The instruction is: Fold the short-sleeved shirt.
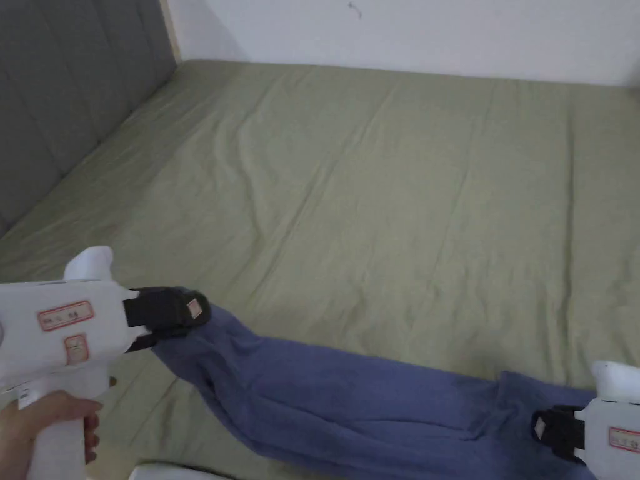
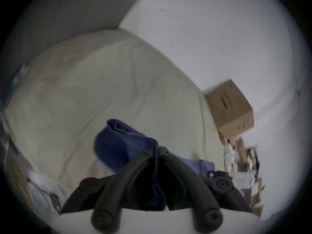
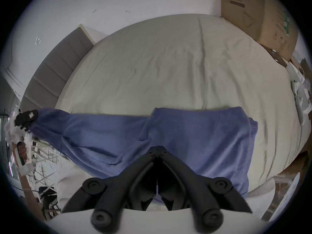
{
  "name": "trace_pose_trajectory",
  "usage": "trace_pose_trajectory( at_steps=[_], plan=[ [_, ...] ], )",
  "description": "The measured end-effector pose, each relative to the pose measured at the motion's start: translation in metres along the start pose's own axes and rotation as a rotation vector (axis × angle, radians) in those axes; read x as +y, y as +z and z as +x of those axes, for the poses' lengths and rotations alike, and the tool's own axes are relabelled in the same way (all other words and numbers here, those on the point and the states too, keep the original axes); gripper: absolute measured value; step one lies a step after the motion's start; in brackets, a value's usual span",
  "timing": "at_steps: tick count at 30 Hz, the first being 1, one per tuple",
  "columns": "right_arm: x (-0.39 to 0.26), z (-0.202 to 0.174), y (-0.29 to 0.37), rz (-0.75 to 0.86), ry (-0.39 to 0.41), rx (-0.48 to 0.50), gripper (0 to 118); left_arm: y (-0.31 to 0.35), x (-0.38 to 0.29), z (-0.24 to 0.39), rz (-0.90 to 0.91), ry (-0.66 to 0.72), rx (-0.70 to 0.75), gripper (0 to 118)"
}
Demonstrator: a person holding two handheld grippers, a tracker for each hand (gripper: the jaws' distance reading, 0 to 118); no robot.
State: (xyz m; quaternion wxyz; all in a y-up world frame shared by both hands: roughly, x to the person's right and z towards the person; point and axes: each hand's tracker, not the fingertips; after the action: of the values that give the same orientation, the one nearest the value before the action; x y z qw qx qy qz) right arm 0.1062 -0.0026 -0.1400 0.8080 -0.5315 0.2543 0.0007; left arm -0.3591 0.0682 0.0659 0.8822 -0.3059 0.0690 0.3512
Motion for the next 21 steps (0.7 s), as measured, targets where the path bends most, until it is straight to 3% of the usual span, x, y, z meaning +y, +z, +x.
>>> trace_pose_trajectory(
  at_steps=[7, 12, 13, 14, 15, 16, 17, 19, 21],
  plan=[
    [-0.012, 0.043, 0.017, 0.034, -0.106, -0.014, 0, -0.082, -0.055, 0.142, -0.272, -0.366, -0.247, 5],
    [-0.027, 0.068, 0.028, 0.048, -0.184, -0.021, 0, -0.157, -0.114, 0.171, -0.395, -0.347, -0.264, 6],
    [-0.030, 0.072, 0.030, 0.051, -0.203, -0.029, 0, -0.169, -0.124, 0.170, -0.438, -0.329, -0.270, 11],
    [-0.033, 0.076, 0.031, 0.050, -0.216, -0.029, 0, -0.179, -0.131, 0.167, -0.472, -0.308, -0.262, 38],
    [-0.034, 0.081, 0.032, 0.049, -0.224, -0.029, 0, -0.188, -0.135, 0.166, -0.516, -0.309, -0.202, 78],
    [-0.036, 0.084, 0.033, 0.052, -0.231, -0.034, 0, -0.192, -0.137, 0.164, -0.531, -0.303, -0.135, 109],
    [-0.037, 0.085, 0.034, 0.054, -0.233, -0.038, 0, -0.192, -0.135, 0.157, -0.495, -0.292, -0.122, 118],
    [-0.037, 0.086, 0.036, 0.054, -0.234, -0.045, 0, -0.177, -0.122, 0.148, -0.418, -0.232, -0.172, 108],
    [-0.037, 0.085, 0.035, 0.053, -0.231, -0.048, 0, -0.164, -0.107, 0.131, -0.412, -0.159, -0.222, 107]
  ],
)
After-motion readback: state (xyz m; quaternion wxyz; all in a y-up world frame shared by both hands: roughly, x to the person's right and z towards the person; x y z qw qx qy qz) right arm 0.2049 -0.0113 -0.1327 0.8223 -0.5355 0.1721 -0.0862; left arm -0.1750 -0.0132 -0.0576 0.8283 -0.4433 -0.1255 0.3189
